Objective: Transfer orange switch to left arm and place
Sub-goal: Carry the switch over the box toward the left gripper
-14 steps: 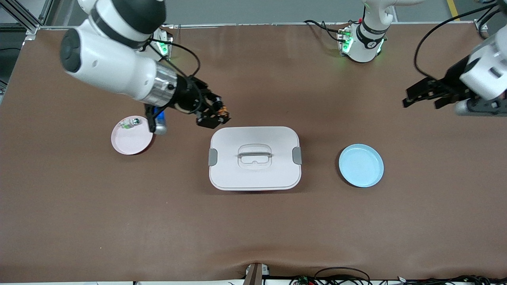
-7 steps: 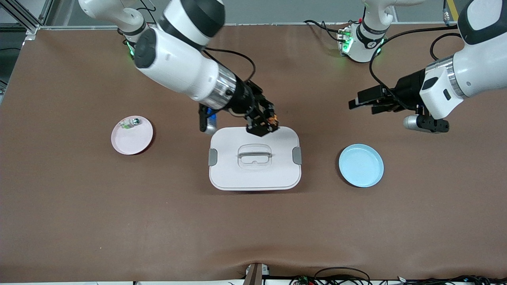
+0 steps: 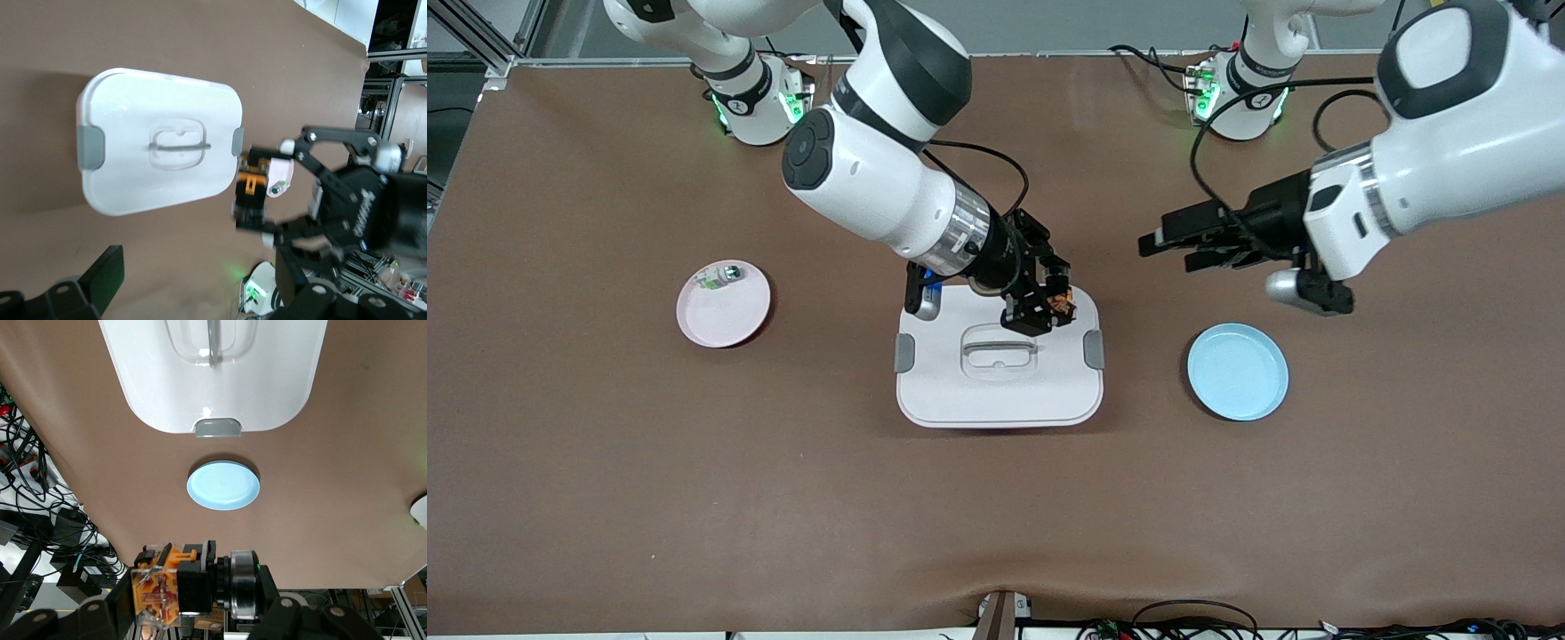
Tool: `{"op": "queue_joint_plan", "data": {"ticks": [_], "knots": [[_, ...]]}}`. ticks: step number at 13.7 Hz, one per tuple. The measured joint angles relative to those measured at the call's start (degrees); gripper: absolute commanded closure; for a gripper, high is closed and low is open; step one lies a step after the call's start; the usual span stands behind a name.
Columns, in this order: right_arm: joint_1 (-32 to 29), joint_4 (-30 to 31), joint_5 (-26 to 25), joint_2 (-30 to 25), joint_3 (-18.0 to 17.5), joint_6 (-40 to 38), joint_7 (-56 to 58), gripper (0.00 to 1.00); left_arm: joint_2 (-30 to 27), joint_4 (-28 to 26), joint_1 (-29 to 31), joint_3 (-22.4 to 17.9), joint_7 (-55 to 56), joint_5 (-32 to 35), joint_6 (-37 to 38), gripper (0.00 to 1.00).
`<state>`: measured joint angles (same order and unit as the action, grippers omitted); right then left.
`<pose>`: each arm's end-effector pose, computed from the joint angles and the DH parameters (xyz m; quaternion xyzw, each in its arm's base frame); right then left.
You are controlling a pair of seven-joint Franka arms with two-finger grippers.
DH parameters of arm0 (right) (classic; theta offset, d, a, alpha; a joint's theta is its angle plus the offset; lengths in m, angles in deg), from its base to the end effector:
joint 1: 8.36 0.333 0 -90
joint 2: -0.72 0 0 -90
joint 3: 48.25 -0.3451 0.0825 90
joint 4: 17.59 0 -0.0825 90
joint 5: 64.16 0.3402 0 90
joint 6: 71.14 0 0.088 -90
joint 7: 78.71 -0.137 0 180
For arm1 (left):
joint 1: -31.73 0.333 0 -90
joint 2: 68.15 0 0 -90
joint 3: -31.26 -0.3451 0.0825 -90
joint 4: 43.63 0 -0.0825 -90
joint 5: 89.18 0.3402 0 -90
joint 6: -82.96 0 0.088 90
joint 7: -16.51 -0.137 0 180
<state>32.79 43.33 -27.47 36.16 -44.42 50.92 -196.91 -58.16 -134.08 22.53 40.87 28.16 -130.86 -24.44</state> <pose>0.5639 0.5038 0.5380 -0.6483 0.6754 0.2293 0.2665 0.5474 -0.2506 0.5821 0.9312 0.0291 -0.0392 0.3612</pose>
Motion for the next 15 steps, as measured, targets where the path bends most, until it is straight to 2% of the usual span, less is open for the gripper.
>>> {"op": "queue_joint_plan", "data": {"ticks": [4,15], "knots": [[1.07,-1.08,0.01,0.00,-0.01,0.50,-4.65,1.00,2.98,0.00,-3.66,0.09,0.00,0.00,-5.95,0.00],[2.28,-2.51,0.02,0.01,0.01,2.31,-8.00,1.00,3.76,0.00,-6.41,0.10,0.02,-0.01,-6.20,0.00]]}}
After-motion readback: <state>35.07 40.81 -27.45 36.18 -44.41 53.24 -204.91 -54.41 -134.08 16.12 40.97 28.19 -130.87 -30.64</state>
